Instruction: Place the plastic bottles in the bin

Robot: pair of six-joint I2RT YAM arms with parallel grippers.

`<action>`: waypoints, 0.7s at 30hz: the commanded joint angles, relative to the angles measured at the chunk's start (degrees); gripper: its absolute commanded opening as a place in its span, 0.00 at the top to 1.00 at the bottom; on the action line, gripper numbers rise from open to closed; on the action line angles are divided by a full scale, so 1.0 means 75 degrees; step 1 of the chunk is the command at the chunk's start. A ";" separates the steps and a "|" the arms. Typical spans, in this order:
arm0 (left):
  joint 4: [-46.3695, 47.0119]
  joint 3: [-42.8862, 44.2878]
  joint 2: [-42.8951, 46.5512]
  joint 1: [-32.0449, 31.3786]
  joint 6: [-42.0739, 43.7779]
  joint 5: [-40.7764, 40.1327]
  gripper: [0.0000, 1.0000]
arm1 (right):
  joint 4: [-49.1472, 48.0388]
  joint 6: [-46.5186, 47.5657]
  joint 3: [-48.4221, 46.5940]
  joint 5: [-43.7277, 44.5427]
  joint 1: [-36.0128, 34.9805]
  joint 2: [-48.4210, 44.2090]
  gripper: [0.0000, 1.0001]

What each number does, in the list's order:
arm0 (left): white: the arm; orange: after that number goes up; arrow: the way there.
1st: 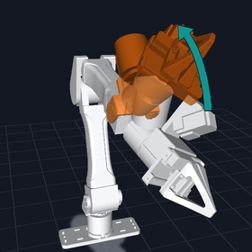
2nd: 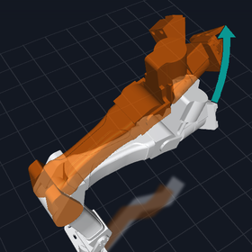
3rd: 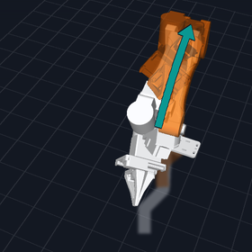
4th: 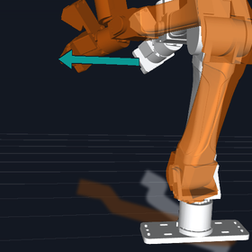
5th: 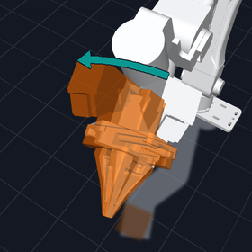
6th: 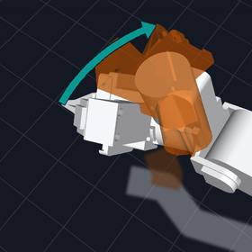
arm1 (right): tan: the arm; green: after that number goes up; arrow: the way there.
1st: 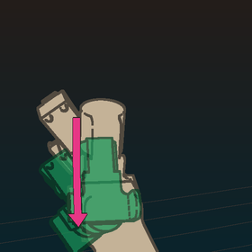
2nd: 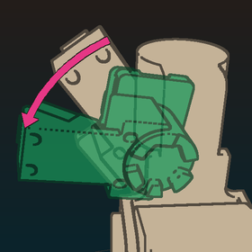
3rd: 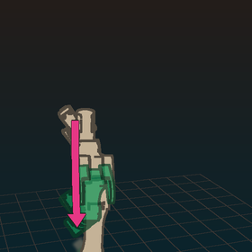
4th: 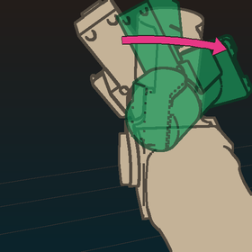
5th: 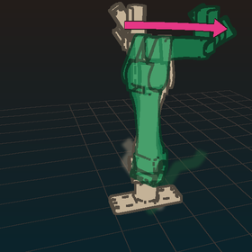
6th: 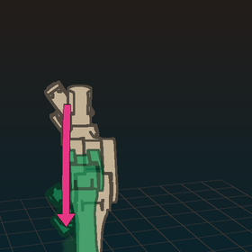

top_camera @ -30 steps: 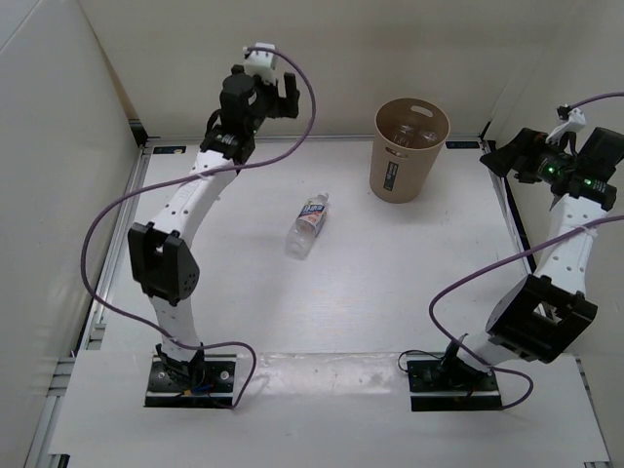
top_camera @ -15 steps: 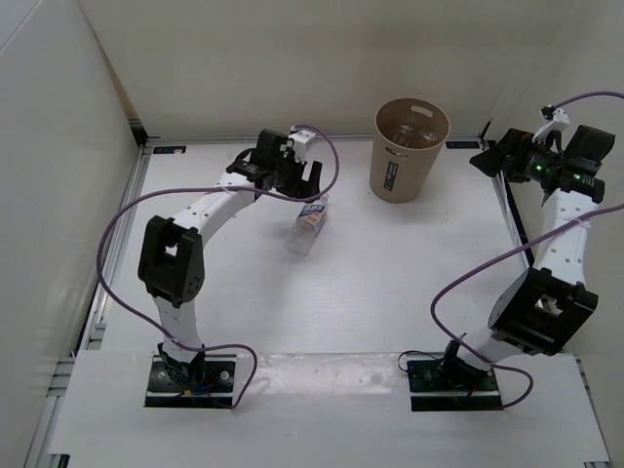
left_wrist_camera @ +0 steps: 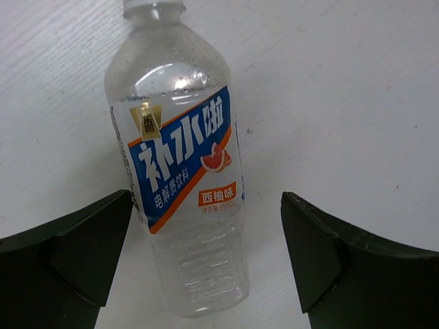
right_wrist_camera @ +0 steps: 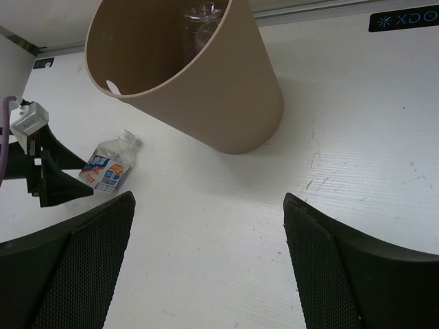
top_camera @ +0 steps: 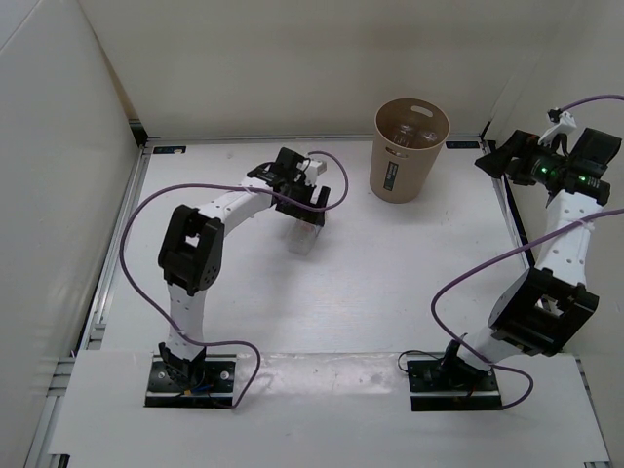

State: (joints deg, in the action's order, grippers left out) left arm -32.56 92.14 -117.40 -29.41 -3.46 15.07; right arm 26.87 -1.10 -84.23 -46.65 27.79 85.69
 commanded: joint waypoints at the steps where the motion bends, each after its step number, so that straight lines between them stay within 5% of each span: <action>1: -0.0311 0.0313 0.0022 -0.0075 -0.0182 -0.0169 0.00 | -0.0009 0.0007 -0.0090 -0.0072 0.0091 -0.0128 0.10; 7: -0.0616 0.0722 -0.0505 -0.0063 -0.0510 -0.0286 0.00 | 0.0061 -0.0052 -0.0102 -0.0073 0.0150 -0.0117 0.10; 16: -0.0991 0.1952 -0.1103 -0.0063 -0.0640 -0.0310 0.29 | 0.0085 -0.0205 -0.0090 -0.0014 0.0256 -0.0070 0.10; 21: -0.0746 0.2609 -0.0953 -0.0040 -0.0709 -0.0555 0.32 | 0.0143 -0.0181 -0.0114 0.0056 0.0208 -0.0105 0.10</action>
State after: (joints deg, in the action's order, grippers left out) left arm -40.23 107.48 -127.28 -29.74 -8.10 12.43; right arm 27.22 -2.13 -84.23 -46.44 29.50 85.69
